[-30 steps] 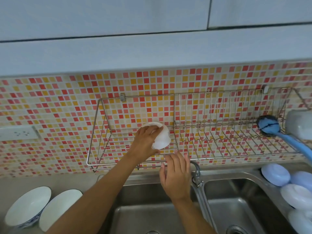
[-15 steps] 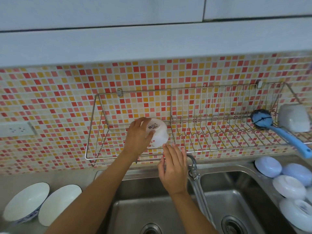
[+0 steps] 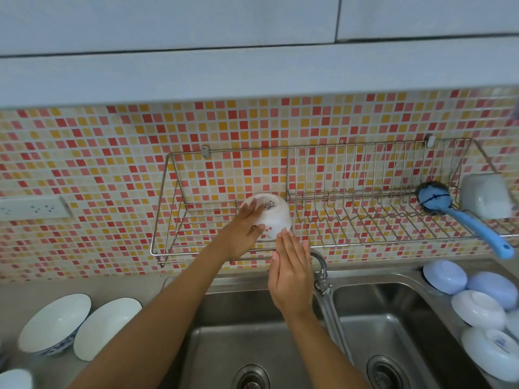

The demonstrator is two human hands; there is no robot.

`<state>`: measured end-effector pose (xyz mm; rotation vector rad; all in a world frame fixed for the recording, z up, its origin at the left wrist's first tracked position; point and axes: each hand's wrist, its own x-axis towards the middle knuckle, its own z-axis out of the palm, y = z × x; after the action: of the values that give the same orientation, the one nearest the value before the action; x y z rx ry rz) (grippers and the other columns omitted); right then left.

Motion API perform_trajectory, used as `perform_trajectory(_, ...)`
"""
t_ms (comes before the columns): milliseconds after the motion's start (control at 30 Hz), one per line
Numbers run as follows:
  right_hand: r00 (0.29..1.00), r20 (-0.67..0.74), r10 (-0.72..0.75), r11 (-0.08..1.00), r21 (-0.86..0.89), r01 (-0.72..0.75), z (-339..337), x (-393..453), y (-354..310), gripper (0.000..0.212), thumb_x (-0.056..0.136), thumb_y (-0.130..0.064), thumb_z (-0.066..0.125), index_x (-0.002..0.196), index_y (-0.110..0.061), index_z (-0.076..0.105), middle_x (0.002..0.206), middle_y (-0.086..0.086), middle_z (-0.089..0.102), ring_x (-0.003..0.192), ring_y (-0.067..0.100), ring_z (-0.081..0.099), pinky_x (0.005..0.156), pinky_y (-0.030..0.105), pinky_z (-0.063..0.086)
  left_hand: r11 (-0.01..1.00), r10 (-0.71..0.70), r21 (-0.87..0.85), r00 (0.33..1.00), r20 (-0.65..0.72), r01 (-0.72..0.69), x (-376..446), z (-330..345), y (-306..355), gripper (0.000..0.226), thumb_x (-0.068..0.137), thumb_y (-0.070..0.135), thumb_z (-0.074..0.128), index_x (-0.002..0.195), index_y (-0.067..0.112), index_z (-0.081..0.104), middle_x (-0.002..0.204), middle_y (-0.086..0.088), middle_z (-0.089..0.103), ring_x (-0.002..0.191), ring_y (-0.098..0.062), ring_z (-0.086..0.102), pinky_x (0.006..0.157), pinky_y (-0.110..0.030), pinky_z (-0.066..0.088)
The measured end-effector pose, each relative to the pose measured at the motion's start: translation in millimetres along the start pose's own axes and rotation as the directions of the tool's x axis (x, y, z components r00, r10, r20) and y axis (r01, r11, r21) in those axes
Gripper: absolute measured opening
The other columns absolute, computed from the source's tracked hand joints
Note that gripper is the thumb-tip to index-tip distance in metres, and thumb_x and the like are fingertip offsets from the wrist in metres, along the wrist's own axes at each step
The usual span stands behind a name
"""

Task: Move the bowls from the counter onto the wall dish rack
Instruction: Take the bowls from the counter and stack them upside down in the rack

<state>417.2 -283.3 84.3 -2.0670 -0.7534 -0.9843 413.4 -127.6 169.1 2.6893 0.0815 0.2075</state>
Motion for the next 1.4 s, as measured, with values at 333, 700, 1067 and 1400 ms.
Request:
perform_trajectory(333,0.987,0.069,0.142,0.99,0.013,-0.143,-8.1,6.3,-9.3,0.046,0.101,-0.027,0.032,0.129,0.0,0.056,0.135,0.013,0.056,0.134,0.024,0.045,0.116,0.052,0.029,0.926,-0.012,0.369,0.98,-0.199,0.086,-53.1,13.8,12.5,0.063,0.097,0.048,0.0,0.151,0.02,0.015,0.159,0.0,0.018,0.147,-0.018,0.016,0.12,-0.041,0.017)
perform_trajectory(700,0.887,0.461,-0.035,0.953,0.282,-0.109,26.1,-85.8,-117.1,0.061,0.1,-0.043,0.032,0.151,-0.013,0.02,0.158,0.0,0.017,0.148,0.013,0.01,0.121,0.038,0.015,0.9,-0.313,0.172,0.868,-0.385,0.401,-235.1,39.1,-91.9,0.064,0.094,0.054,-0.002,0.149,0.023,-0.008,0.157,0.002,-0.014,0.145,-0.018,-0.017,0.12,-0.036,-0.006)
perform_trajectory(1067,0.365,0.882,-0.298,0.877,0.404,-0.261,74.9,-212.2,-311.7,0.07,0.096,-0.05,0.042,0.153,-0.019,0.015,0.161,-0.005,0.012,0.148,0.012,0.012,0.112,0.021,0.008,0.468,-0.824,-0.133,0.376,-0.425,0.874,-475.0,34.1,-205.1,0.084,0.089,0.063,-0.001,0.151,0.008,0.008,0.16,-0.012,0.0,0.148,-0.031,0.003,0.118,-0.038,0.003)
perform_trajectory(1400,0.125,0.985,-0.119,0.876,0.163,-0.454,83.5,-259.4,-372.0,0.058,0.09,-0.015,0.052,0.145,-0.015,0.035,0.144,0.007,0.048,0.13,0.027,0.046,0.107,0.035,0.04,0.321,-0.944,-0.381,0.262,-0.201,0.867,-538.4,63.5,-232.4,0.063,0.099,0.039,0.038,0.15,0.01,0.015,0.157,-0.014,0.022,0.143,-0.031,0.023,0.118,-0.042,0.017)
